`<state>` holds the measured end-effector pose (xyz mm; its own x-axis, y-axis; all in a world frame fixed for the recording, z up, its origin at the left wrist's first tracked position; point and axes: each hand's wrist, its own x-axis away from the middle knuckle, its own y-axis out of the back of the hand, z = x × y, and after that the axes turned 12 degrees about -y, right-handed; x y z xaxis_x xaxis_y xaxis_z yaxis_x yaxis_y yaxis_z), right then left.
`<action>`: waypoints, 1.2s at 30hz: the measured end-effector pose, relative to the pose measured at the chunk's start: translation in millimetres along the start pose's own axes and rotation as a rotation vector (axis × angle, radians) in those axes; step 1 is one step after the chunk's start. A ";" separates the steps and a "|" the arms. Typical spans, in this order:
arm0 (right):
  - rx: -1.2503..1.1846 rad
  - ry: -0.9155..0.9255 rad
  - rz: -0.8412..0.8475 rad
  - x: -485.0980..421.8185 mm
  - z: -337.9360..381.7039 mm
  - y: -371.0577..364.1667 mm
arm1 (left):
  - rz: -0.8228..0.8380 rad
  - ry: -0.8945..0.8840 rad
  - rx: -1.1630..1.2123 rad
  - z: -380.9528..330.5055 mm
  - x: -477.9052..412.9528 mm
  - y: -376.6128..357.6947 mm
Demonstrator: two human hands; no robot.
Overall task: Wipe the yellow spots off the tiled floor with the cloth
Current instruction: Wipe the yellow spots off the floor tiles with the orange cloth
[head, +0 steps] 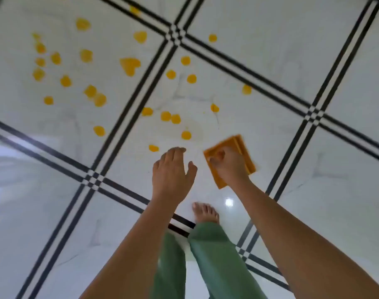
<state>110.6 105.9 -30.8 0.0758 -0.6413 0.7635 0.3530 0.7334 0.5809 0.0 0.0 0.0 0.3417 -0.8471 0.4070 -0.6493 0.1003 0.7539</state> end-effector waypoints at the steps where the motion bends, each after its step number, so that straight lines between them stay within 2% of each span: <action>1: 0.012 0.008 -0.014 -21.8 -7.7 -20.0 | -0.002 -0.009 0.015 16.1 -15.0 -24.3; 5: 0.113 0.006 -0.116 -104.9 -43.3 -93.9 | -0.020 -0.026 -0.005 76.1 -66.2 -102.3; 7: 0.165 0.026 -0.180 -123.9 -52.7 -108.8 | -0.070 -0.061 -0.013 93.8 -79.1 -119.1; 10: 0.064 0.100 -0.261 -140.5 -40.2 -111.0 | -0.164 -0.097 -0.050 120.2 -101.9 -118.6; 12: -0.089 0.195 -0.308 -141.3 -8.1 -106.3 | -0.223 -0.118 -0.073 136.0 -114.4 -108.6; 15: -0.221 0.483 -0.405 -153.2 52.5 -108.1 | -0.303 -0.119 -0.129 164.4 -132.0 -90.5; 17: 0.037 0.628 -0.408 -168.0 72.2 -123.6 | -0.337 -0.081 -0.159 187.0 -138.6 -79.2; 19: 0.432 0.631 -0.429 -185.1 68.5 -140.9 | -0.375 -0.042 -0.196 210.0 -141.5 -74.4; 21: 0.586 0.652 -0.479 -203.9 72.9 -154.7 | -0.405 0.001 -0.223 235.1 -139.9 -75.8; 26: 0.694 0.857 -0.525 -219.8 167.5 -191.7 | -0.420 0.099 -0.256 272.5 -132.6 -90.2; 28: 0.764 0.976 -0.461 -204.4 146.4 -204.2 | -0.453 0.136 -0.249 276.3 -119.8 -95.5; 31: 0.877 1.081 -0.359 -180.1 66.5 -189.4 | -0.440 0.159 -0.227 276.7 -95.4 -106.4; 33: 0.869 1.049 -0.434 -195.7 77.7 -182.2 | -0.414 0.172 -0.225 278.2 -85.6 -112.5; 34: 0.839 0.984 -0.498 -205.1 103.8 -186.9 | -0.410 0.177 -0.224 279.5 -84.7 -113.8; 36: 0.780 0.856 -0.520 -204.5 159.8 -209.2 | -0.421 0.207 -0.219 285.4 -83.0 -113.3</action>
<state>-127.8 119.7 -263.5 0.7733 -0.6186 0.1394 -0.0967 0.1023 0.9900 -148.7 -90.0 -266.4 0.6849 -0.7184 0.1217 -0.2767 -0.1019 0.9555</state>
